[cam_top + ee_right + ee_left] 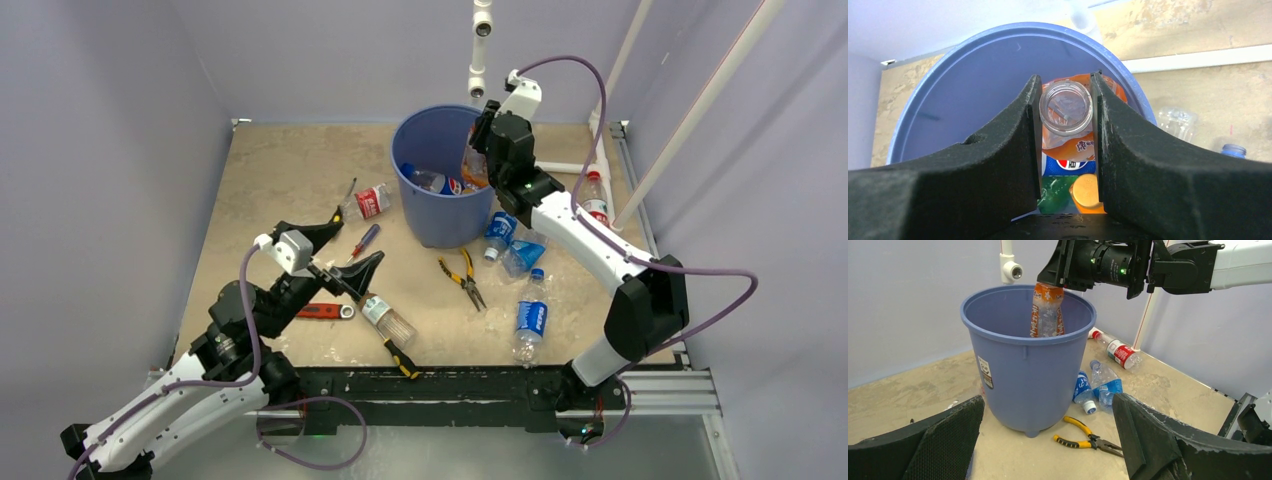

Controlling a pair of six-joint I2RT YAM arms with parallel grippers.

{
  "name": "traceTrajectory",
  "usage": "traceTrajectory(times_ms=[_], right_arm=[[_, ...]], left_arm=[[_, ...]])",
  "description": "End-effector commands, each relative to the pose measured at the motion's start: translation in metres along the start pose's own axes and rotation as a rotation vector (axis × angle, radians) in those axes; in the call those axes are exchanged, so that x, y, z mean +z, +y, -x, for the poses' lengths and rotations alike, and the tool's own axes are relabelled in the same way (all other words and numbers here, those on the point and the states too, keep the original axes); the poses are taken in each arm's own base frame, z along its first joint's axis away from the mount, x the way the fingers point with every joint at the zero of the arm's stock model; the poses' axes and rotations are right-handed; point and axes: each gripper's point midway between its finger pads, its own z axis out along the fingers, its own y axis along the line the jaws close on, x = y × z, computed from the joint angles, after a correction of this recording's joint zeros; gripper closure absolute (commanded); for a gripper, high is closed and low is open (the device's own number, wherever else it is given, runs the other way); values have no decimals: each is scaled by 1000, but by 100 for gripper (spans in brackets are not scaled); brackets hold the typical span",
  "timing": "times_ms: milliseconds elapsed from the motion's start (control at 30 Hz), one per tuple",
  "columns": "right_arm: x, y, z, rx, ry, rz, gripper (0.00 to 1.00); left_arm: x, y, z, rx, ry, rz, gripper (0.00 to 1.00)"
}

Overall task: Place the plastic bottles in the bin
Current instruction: Place the plastic bottle in the trash bin.

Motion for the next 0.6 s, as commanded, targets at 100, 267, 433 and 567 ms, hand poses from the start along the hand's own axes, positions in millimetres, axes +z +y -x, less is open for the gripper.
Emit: traceTrajectory(times_ms=[100,267,433,567], right_arm=[[-22,20,-1,16,69,112,100],[-45,17,60,33,-58,118,100],[-63,20,101,41,-114,148,100],[-71,33,94,5,-50,218,100]], left_arm=[[1,-3,10,-7,-26,-14,1],[3,-3,8,-6,-18,-14,1],[4,-3,6,-3,-13,-11,1],[5,-2,4,-1,-6,-8,1]])
